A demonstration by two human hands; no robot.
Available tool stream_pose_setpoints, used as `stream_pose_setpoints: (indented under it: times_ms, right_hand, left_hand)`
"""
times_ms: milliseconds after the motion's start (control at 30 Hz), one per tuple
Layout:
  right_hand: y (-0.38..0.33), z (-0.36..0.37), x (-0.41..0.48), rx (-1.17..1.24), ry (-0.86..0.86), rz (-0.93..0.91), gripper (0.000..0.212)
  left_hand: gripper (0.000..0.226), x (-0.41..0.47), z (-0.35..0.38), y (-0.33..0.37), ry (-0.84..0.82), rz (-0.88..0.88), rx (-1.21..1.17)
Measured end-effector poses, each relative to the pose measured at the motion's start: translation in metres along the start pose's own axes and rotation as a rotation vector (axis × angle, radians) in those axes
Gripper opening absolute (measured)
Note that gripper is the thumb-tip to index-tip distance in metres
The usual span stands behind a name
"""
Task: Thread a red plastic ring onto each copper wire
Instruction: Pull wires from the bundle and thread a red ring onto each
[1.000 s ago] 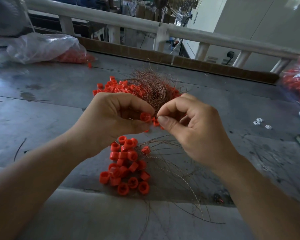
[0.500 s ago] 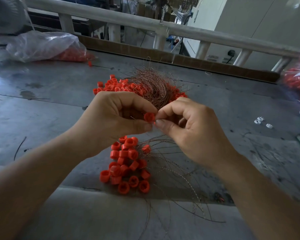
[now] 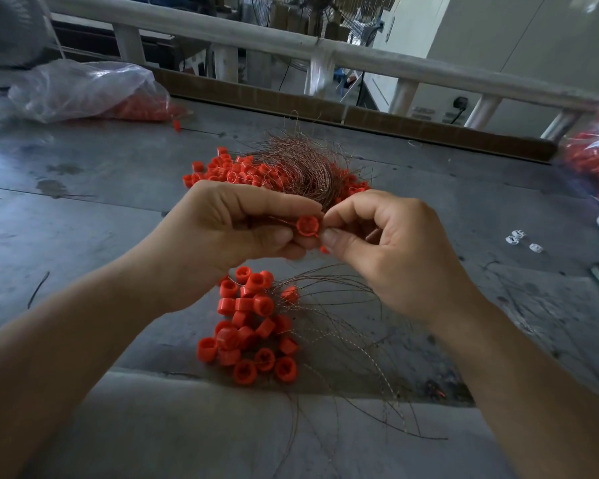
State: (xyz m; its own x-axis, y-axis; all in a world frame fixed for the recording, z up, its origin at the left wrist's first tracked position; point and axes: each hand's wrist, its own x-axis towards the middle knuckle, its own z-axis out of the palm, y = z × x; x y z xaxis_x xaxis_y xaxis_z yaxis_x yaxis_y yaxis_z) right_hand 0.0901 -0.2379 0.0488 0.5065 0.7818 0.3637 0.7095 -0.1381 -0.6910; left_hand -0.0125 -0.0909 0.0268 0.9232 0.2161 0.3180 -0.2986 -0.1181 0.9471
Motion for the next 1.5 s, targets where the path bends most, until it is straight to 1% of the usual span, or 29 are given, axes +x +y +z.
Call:
stream_pose_setpoints:
  times_ms: [167, 333, 533, 667, 800, 933, 1033, 1133, 1200, 1267, 1367, 1433, 1500]
  right_hand:
    - [0.000, -0.001, -0.001, 0.040, -0.009, 0.003, 0.013]
    - [0.002, -0.001, -0.001, 0.062, -0.014, 0.004, 0.013]
    - [0.004, -0.001, 0.001, 0.126, -0.009, 0.023, 0.014]
    - [0.002, -0.003, 0.001, 0.190, 0.002, 0.031, 0.023]
    - [0.000, -0.003, 0.000, 0.245, 0.008, 0.067, 0.023]
    - [-0.003, -0.003, 0.000, 0.301, -0.033, 0.082, 0.025]
    - [-0.001, 0.001, 0.000, 0.292, -0.055, 0.104, 0.027]
    - [0.001, 0.003, 0.001, 0.272, -0.109, 0.111, 0.027]
    - [0.002, -0.002, 0.002, 0.260, -0.126, 0.122, 0.022]
    - [0.006, -0.012, 0.006, 0.249, -0.080, 0.154, 0.016]
    - [0.026, -0.027, 0.013, 0.178, 0.091, 0.219, 0.013]
    - [0.043, -0.031, 0.017, -0.010, 0.208, 0.238, 0.015]
    - [0.058, -0.029, 0.020, -0.205, 0.235, 0.248, 0.012]
  left_hand:
    - [0.039, 0.001, -0.001, 0.000, -0.020, -0.001, -0.032]
    - [0.038, 0.000, 0.000, 0.001, -0.012, 0.004, -0.038]
    - [0.031, -0.001, 0.000, 0.004, 0.022, 0.014, -0.081]
    - [0.025, -0.001, 0.001, 0.006, 0.042, 0.004, -0.161]
    - [0.024, -0.002, 0.000, 0.006, -0.008, -0.021, -0.229]
    - [0.020, -0.002, 0.000, 0.005, -0.088, -0.045, -0.313]
    - [0.020, -0.002, 0.002, 0.004, -0.132, -0.066, -0.346]
    - [0.019, -0.002, 0.003, 0.003, -0.124, -0.086, -0.353]
    - [0.019, -0.001, 0.003, 0.003, -0.096, -0.090, -0.364]
    - [0.019, -0.001, 0.003, 0.003, -0.065, -0.085, -0.381]
    - [0.019, -0.001, 0.001, 0.003, -0.038, -0.076, -0.394]
    - [0.019, -0.001, 0.000, 0.003, -0.041, -0.071, -0.397]
    - [0.019, -0.001, -0.001, 0.003, -0.039, -0.073, -0.403]
